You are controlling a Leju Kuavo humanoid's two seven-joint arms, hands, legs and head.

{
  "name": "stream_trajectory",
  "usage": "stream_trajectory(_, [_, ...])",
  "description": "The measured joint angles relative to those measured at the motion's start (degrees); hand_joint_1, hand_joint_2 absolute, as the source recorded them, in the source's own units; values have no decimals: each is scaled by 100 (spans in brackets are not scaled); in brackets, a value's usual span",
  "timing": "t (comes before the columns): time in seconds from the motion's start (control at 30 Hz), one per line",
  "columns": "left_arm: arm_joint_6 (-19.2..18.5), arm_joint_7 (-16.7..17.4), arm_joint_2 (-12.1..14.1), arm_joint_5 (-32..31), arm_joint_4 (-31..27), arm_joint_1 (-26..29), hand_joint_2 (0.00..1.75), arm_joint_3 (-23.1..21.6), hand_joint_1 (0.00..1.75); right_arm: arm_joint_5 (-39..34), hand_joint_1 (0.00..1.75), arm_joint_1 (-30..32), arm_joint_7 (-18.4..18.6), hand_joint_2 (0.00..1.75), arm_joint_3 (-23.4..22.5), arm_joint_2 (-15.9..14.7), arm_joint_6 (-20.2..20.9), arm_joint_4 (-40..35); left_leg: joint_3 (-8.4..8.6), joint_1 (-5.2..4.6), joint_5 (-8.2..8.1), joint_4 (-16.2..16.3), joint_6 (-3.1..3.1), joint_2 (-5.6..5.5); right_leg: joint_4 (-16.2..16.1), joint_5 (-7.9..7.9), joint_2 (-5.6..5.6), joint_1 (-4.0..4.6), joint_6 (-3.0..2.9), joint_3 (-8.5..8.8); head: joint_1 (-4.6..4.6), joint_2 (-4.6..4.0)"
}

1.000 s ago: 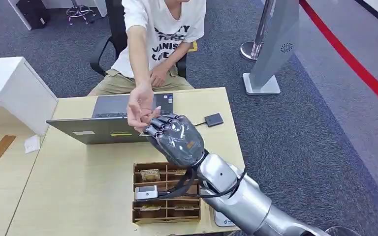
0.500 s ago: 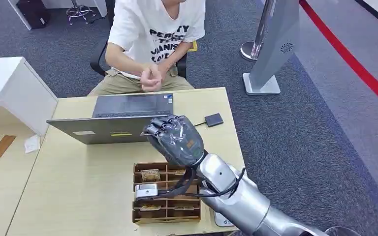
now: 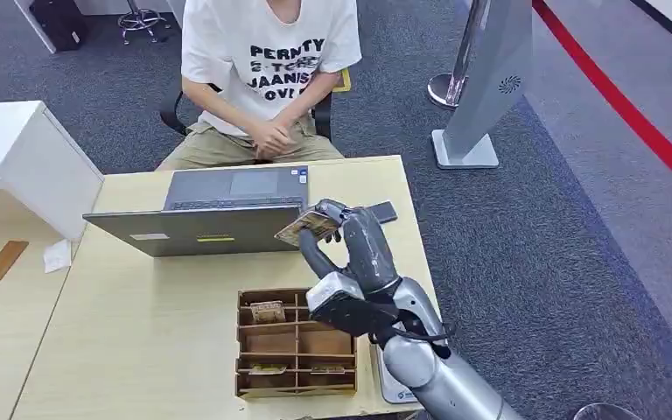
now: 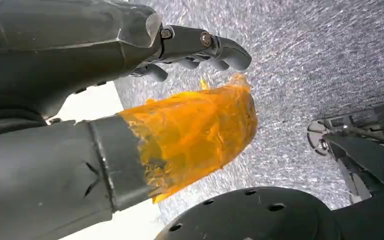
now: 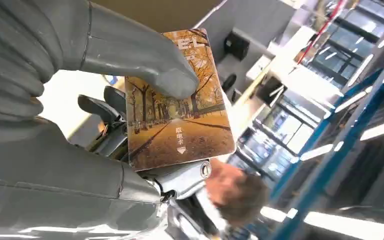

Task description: Pass the card to the sensor for recognition and then transmit it.

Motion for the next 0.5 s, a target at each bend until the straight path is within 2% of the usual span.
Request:
stream_trajectory(0.2, [0, -35, 15, 140, 0, 21, 0, 131, 0, -294, 175, 330, 81, 175, -408, -52, 201, -284, 1, 0, 0, 0, 0, 0, 0, 0, 0, 0, 0, 0, 0, 0])
stream_trajectory(0.5, [11, -42, 35, 319, 0, 44, 0, 337, 0, 53, 175, 1039, 208, 175, -948, -420, 242, -393, 0, 0, -3, 0, 2, 0, -1, -1, 0, 0, 2, 0, 0, 0])
